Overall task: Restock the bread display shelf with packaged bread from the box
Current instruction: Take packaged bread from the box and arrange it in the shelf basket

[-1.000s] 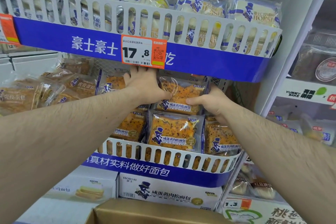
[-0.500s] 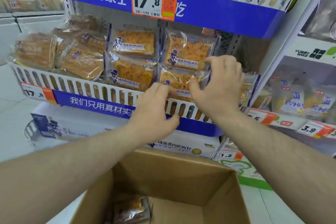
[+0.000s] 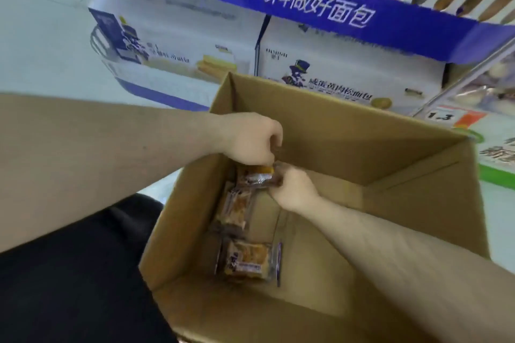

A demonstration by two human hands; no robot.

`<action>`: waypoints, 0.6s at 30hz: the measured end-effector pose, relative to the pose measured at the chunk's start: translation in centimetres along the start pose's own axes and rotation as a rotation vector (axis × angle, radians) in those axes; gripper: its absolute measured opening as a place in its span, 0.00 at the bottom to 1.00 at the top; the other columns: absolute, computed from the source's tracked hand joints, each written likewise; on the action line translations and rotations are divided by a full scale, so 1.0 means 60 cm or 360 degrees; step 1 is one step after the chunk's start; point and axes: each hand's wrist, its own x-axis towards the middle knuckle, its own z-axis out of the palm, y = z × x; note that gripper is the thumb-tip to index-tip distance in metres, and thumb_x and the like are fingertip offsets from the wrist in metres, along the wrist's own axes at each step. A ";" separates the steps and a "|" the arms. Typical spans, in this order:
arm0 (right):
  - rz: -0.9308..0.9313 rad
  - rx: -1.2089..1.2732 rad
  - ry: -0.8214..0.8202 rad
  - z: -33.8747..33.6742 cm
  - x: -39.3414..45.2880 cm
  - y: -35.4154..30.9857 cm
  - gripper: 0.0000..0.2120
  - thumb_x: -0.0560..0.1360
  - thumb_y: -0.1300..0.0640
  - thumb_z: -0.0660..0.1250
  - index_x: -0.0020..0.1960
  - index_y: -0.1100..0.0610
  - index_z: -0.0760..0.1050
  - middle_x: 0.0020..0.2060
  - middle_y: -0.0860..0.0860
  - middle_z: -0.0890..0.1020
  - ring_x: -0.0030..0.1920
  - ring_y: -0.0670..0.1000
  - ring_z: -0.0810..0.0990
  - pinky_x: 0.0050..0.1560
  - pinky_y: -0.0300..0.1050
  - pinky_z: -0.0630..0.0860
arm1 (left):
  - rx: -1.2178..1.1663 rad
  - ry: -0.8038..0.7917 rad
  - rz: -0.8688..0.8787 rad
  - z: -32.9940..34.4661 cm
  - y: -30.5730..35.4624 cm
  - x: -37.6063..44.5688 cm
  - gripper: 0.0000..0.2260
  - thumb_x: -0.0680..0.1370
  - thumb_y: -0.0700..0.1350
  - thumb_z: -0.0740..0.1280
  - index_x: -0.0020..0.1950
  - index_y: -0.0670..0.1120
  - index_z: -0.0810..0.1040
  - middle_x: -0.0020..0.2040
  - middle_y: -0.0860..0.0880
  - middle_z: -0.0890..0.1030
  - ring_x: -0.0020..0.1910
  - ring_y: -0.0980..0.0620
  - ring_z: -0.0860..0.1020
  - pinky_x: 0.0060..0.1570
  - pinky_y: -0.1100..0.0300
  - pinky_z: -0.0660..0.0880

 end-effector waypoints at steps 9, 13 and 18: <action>0.0102 -0.0709 -0.0793 0.232 -0.022 0.080 0.30 0.69 0.55 0.74 0.69 0.55 0.70 0.63 0.55 0.76 0.63 0.56 0.76 0.62 0.47 0.73 | -0.0072 -0.0304 0.0060 0.042 -0.016 0.025 0.15 0.79 0.47 0.66 0.66 0.50 0.73 0.56 0.52 0.80 0.50 0.53 0.78 0.50 0.57 0.77; 0.0121 -0.0731 -0.0881 0.247 -0.034 0.077 0.19 0.70 0.53 0.73 0.60 0.55 0.79 0.59 0.54 0.79 0.61 0.55 0.76 0.64 0.49 0.71 | -0.0142 -0.0309 0.0023 0.046 -0.018 0.033 0.14 0.79 0.47 0.66 0.64 0.50 0.73 0.55 0.51 0.80 0.50 0.53 0.79 0.52 0.55 0.78; 0.0241 -0.0325 -0.1057 0.224 0.003 0.078 0.17 0.74 0.58 0.72 0.63 0.58 0.79 0.54 0.53 0.83 0.53 0.54 0.83 0.53 0.46 0.82 | -0.0146 -0.0298 -0.0062 0.047 -0.023 0.038 0.15 0.78 0.47 0.66 0.65 0.49 0.73 0.56 0.52 0.81 0.52 0.53 0.78 0.52 0.57 0.77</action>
